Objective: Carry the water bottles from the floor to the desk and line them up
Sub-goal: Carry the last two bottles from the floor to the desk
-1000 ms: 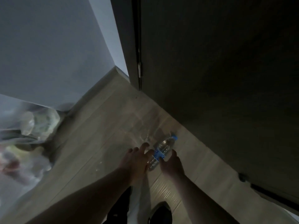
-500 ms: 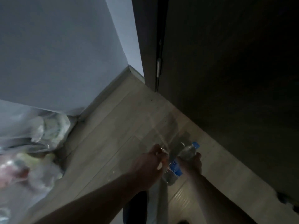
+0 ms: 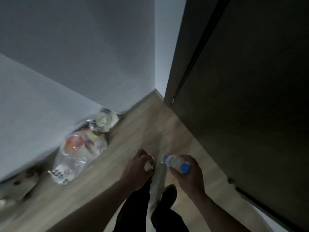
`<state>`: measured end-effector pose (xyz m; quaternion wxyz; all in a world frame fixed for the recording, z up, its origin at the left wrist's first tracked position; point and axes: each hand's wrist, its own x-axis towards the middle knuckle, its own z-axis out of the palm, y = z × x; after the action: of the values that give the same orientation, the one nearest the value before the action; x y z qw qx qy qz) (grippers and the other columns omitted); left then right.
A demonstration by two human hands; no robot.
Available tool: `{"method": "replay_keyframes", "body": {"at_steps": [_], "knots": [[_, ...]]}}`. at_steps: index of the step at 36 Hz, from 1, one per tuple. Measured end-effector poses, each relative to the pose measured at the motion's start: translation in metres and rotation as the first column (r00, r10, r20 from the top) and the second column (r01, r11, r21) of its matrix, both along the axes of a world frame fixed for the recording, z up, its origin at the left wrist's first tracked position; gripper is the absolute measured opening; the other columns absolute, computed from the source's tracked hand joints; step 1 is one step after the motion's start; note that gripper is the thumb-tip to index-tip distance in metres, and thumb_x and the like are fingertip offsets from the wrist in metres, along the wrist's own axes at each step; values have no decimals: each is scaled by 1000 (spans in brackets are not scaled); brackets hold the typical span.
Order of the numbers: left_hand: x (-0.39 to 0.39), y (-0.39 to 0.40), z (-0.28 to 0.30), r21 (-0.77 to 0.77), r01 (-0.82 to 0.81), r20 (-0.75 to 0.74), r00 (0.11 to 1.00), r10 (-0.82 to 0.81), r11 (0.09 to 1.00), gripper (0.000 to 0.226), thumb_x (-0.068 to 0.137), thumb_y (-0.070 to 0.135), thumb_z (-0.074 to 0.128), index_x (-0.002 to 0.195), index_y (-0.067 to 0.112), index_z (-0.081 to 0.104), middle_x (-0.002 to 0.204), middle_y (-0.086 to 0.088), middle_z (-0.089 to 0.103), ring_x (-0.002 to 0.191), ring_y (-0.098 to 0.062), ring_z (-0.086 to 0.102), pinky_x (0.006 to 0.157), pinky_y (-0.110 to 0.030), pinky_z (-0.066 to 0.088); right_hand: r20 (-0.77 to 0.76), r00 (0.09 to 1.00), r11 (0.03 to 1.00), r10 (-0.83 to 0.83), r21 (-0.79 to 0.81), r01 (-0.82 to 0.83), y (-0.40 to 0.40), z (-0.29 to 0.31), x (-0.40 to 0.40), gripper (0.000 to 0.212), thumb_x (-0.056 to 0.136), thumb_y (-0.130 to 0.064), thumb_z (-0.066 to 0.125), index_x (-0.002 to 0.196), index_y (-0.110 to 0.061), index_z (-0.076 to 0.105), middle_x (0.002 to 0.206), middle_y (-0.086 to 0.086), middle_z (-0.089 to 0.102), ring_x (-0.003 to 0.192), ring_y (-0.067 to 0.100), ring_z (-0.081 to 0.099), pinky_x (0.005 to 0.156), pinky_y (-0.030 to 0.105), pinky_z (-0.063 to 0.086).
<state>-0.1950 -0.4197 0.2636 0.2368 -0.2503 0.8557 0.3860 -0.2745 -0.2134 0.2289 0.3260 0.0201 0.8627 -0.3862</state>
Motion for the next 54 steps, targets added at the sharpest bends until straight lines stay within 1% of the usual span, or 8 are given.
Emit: {"method": "replay_keyframes", "body": {"at_steps": [6,11,22,31,35,44,49,54], "knots": [[36,7,140,-3,-188,-76,979,187,982,10,77,21,76,86,24,72,102,3,59,83,-20,65,67,-19,38,-130,971,979,202,-16,-206,-5,150,0,36,77,-19,88,91,-42,65,97,-17,66,87,-3,65,75,13,49],[75,18,208,-26,-326,-176,932,316,945,11,75,20,80,83,24,73,98,6,60,80,-15,63,68,-18,39,-202,885,907,420,100,-408,-7,226,-4,25,72,-20,87,93,-24,74,95,-8,64,83,7,61,70,11,39],[183,78,271,-126,-641,-346,744,572,757,21,66,13,83,78,26,73,87,11,55,72,-13,57,65,-23,39,-294,400,475,868,257,-842,-2,300,50,21,80,-23,81,79,-29,61,94,-9,52,85,16,62,75,26,48],[286,132,322,-120,-788,-399,596,697,604,21,67,8,78,74,27,71,86,7,59,68,-2,53,59,-7,34,-351,187,285,918,252,-925,-6,354,119,12,73,-26,78,82,-23,73,89,-12,51,87,17,63,71,23,39],[340,145,336,-109,-856,-432,499,751,506,22,66,13,79,71,31,68,84,9,59,73,-12,60,64,-26,46,-429,105,218,897,223,-950,-18,379,170,10,73,-29,78,79,-26,70,84,-13,51,79,11,60,69,22,43],[499,163,367,-82,-948,-534,301,790,306,19,62,15,75,68,30,66,83,11,60,74,3,59,64,-3,38,-511,-81,19,856,188,-982,-62,418,330,11,72,-28,78,82,-27,74,87,-15,61,82,4,57,66,12,39],[605,159,386,-151,-950,-553,309,774,272,12,63,37,67,74,33,68,82,16,59,73,-1,59,65,-10,41,-551,-183,-98,814,180,-979,-89,426,436,11,66,-37,73,76,-34,71,90,-15,63,91,5,59,84,30,50],[702,156,403,-211,-955,-548,291,785,206,8,68,28,76,74,31,71,82,12,60,71,-6,58,67,-24,46,-562,-223,-153,797,170,-974,-100,448,537,7,76,-32,75,83,-30,74,88,-12,61,81,5,58,68,17,42]]}}
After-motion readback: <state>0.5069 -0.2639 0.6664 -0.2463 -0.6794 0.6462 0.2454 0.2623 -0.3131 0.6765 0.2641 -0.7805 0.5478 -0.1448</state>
